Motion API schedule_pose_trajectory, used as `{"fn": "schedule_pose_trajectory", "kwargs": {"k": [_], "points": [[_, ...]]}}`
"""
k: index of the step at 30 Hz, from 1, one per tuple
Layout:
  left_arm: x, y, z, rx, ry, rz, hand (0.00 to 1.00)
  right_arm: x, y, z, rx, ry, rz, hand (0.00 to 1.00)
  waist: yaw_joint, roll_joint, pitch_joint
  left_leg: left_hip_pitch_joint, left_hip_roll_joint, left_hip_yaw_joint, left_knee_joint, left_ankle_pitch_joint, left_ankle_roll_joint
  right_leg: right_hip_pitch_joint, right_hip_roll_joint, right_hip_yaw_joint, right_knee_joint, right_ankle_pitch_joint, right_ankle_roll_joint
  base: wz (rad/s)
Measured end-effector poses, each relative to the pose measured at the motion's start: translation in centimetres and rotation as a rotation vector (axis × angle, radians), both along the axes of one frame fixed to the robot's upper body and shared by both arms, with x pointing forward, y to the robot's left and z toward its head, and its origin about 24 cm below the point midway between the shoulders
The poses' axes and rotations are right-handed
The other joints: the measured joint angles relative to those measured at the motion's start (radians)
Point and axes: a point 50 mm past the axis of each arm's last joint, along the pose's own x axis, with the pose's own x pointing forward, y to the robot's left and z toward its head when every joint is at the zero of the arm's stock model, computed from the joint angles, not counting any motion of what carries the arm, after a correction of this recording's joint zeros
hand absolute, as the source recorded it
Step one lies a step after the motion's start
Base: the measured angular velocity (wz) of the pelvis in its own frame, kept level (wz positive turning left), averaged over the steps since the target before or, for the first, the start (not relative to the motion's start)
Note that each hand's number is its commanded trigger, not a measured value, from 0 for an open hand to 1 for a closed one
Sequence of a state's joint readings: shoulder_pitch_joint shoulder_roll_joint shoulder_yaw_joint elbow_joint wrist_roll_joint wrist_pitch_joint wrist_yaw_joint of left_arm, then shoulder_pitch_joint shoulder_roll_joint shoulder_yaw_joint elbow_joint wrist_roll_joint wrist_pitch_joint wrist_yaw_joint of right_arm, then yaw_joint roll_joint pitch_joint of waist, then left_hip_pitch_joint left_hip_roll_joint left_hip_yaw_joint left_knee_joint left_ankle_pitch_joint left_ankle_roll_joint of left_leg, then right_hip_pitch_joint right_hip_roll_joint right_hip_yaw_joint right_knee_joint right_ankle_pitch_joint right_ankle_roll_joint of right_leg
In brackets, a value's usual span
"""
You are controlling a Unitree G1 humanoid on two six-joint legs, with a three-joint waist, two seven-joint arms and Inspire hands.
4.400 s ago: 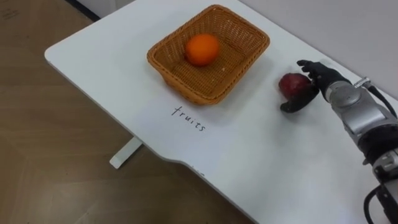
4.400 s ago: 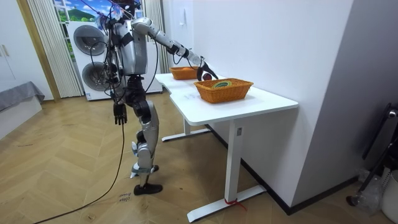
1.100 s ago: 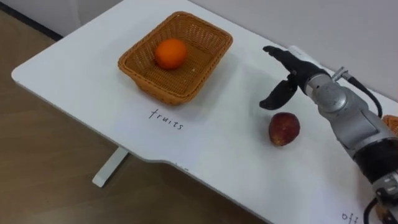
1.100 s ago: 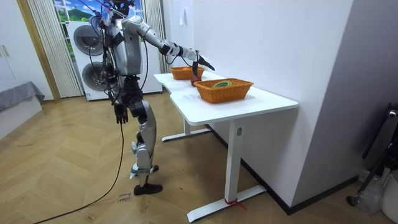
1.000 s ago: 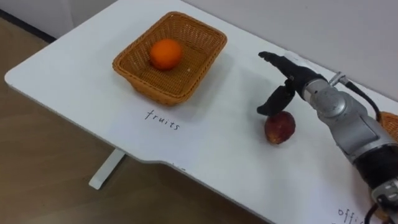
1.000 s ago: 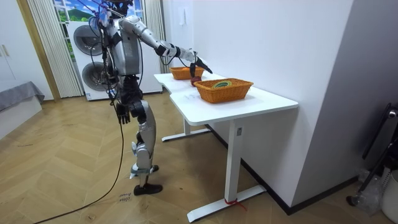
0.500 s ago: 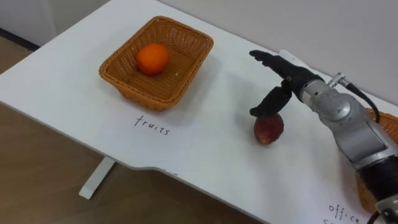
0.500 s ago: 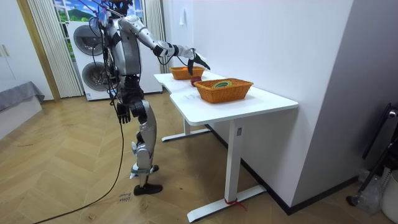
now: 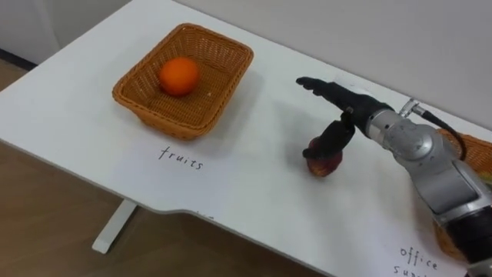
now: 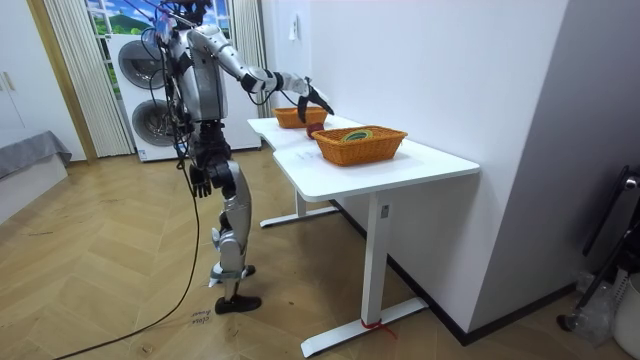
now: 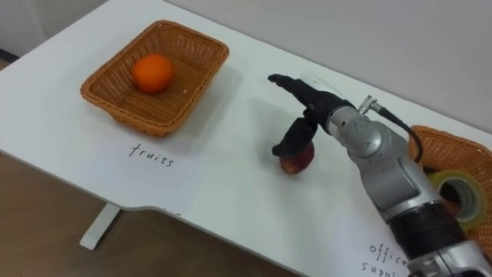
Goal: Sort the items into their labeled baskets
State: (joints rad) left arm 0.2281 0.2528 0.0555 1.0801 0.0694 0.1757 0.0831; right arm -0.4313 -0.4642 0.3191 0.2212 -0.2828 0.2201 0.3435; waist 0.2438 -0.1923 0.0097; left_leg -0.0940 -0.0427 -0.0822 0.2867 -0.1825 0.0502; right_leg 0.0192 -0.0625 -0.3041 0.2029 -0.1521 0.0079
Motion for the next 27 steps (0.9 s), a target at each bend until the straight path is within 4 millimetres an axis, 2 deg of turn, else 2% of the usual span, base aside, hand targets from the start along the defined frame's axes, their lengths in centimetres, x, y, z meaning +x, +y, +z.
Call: {"fn": "schedule_pose_trajectory", "kwargs": {"k": [7, 19, 27], "points": [[0.0, 0.0, 0.0, 0.005, 0.001, -0.001, 0.00, -0.3, 0.1, -0.3, 0.001, 0.021, 0.015, 0.00, -0.002, -0.002, -0.0036, 0.002, 0.000, 0.001, -0.001, 0.000, 0.000, 0.002, 0.000, 0.000, 0.000, 0.000, 0.000, 0.00], [0.1, 0.3, 0.1, 0.025, -0.004, -0.002, 0.00, -1.3, -0.5, -2.0, -0.035, 0.087, 0.010, 0.00, -0.019, -0.008, -0.0031, 0.001, 0.000, 0.005, -0.012, 0.000, 0.000, -0.002, -0.001, 0.002, 0.000, 0.000, 0.000, 0.00], [0.1, 0.3, 0.1, 0.028, -0.001, -0.012, 0.00, -1.8, -0.9, -2.8, -0.083, 0.115, -0.010, 0.00, -0.019, -0.007, -0.0024, 0.000, 0.005, 0.023, -0.014, -0.001, 0.002, -0.008, 0.000, 0.003, 0.000, 0.000, 0.000, -0.04]]}}
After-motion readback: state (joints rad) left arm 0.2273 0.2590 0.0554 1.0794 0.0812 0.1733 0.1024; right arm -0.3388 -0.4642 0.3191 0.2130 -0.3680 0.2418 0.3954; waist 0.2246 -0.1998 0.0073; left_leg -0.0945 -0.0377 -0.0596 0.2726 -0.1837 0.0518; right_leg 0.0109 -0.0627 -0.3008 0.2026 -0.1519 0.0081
